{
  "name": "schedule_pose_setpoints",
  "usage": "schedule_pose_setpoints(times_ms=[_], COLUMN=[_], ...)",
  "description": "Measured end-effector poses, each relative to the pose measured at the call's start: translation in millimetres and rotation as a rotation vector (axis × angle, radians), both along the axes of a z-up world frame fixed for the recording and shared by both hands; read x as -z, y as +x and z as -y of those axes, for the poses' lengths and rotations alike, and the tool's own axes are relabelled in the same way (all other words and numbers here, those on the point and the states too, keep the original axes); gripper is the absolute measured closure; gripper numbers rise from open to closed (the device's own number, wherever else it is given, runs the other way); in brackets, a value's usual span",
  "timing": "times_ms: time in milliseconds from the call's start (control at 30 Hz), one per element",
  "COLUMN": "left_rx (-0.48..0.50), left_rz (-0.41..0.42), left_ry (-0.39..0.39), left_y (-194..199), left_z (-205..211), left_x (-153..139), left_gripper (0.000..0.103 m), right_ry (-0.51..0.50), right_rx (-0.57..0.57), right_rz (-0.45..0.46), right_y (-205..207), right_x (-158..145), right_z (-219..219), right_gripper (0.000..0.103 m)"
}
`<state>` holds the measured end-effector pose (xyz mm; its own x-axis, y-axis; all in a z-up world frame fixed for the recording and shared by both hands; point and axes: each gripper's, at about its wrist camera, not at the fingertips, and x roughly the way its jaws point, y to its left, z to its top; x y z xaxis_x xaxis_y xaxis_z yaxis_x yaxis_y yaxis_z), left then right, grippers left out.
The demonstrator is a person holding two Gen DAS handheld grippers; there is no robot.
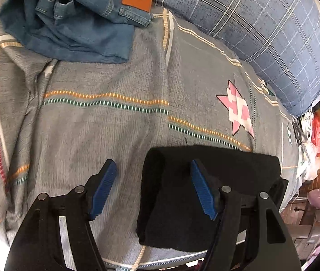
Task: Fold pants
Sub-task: 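Lower the folded pants onto the sheet and open both tools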
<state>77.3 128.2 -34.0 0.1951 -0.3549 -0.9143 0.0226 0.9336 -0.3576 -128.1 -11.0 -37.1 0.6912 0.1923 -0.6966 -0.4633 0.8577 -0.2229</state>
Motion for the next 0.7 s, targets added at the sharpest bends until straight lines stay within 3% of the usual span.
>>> schedule_pose_setpoints(times_ms=[167,367,467,500,533,633,700], left_rx=[0.018,0.043,0.057,0.074,0.077,0.094,0.096], left_rz=[-0.021,-0.103,-0.089,-0.097,-0.097,-0.075,-0.067], left_ry=[-0.046,-0.145,-0.151,-0.18,-0.205,-0.195,-0.218], left_y=[11,20,20,19,16,12,9], left_z=[-4,-1,6,9,10,14,16], left_x=[2,14,12,10,8,-1,-7], left_gripper=[0.036,0.036,0.038,0.042,0.053,0.074,0.079], right_ry=[-0.067,-0.136,-0.155,-0.15,-0.14,-0.049,0.02], right_rx=[-0.042,-0.057,-0.056,-0.058,-0.054,-0.043,-0.03], right_rz=[0.041,0.052,0.069,0.067,0.067,0.032,0.013], right_y=[-3,8,17,20,22,31,35], right_x=[11,29,35,36,36,28,20], right_z=[-20,-39,-45,-45,-44,-31,-21], right_gripper=[0.029,0.029,0.031,0.039,0.047,0.066,0.082])
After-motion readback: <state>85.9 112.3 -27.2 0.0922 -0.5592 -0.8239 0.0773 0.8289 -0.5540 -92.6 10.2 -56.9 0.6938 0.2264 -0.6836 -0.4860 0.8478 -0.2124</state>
